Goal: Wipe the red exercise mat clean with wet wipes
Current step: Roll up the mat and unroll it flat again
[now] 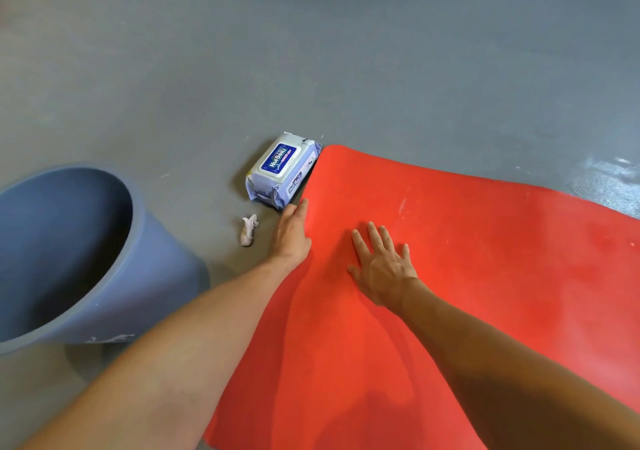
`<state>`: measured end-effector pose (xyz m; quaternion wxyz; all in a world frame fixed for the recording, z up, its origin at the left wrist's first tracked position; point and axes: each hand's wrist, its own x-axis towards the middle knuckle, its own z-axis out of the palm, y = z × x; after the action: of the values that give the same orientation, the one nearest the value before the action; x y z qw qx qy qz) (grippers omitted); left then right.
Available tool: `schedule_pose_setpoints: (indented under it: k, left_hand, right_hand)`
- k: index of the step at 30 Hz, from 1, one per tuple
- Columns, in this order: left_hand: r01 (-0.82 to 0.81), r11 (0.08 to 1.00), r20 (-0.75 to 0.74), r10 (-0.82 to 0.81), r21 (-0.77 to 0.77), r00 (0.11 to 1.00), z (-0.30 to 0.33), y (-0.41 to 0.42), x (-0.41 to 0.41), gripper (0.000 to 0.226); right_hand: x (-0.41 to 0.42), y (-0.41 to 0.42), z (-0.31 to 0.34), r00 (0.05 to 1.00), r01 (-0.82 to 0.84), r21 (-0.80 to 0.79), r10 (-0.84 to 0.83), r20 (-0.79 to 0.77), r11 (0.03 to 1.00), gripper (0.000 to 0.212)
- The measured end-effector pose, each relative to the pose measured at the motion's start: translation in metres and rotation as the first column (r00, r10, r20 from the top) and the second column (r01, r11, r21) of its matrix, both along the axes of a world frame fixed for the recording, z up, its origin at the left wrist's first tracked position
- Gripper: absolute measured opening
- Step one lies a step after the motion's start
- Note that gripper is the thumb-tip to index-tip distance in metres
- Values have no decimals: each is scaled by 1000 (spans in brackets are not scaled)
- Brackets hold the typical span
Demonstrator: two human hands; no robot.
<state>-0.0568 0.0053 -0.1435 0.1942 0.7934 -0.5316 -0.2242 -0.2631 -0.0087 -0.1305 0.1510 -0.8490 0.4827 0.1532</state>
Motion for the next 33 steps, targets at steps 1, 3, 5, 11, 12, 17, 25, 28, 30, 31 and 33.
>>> schedule_pose_setpoints:
  k: [1, 3, 5, 11, 12, 17, 25, 28, 30, 31, 33]
  left_hand:
    - [-1, 1000, 11, 1, 1, 1000, 0, -8, 0, 84]
    - [-21, 1000, 17, 21, 3, 1000, -3, -23, 0, 83]
    - [-58, 998, 20, 58, 0, 998, -11, -32, 0, 82]
    - [-73, 997, 386, 78, -28, 919, -15, -20, -18, 67]
    - [8, 1000, 449, -3, -10, 894, -9, -15, -24, 66]
    - [449, 880, 423, -470, 156, 775, 13, 11, -84, 64]
    - [520, 666, 276, -719, 535, 637, 12, 42, -155, 97]
    - [511, 662, 309, -729, 549, 611, 10, 43, -157, 105]
    - [513, 659, 301, -730, 550, 614, 13, 41, -160, 106]
    - [512, 656, 293, -729, 554, 618, 15, 40, -162, 106]
    - [509, 651, 276, -729, 563, 627, 19, 42, -165, 104]
  right_hand:
    - [1, -3, 0, 1000, 8, 0, -8, 0, 1000, 73]
    - [1, -9, 0, 1000, 28, 9, -28, 1, 1000, 74]
    - [-4, -12, -3, 999, 45, 11, -45, 0, 999, 74]
    - [-25, 0, -11, 994, 106, -9, -106, -3, 994, 74]
    - [-28, 4, -12, 992, 126, -11, -126, 1, 992, 74]
    - [-48, 29, -6, 969, 247, 30, -247, 7, 969, 77]
    - [-139, 73, 4, 906, 422, 89, -416, -80, 902, 80]
    - [-158, 85, 7, 910, 414, 82, -409, -71, 907, 83]
    - [-164, 88, 8, 906, 424, 89, -419, -66, 902, 83]
    - [-165, 89, 9, 902, 432, 97, -428, -64, 897, 82]
    - [-164, 92, 9, 892, 452, 119, -448, -61, 884, 81]
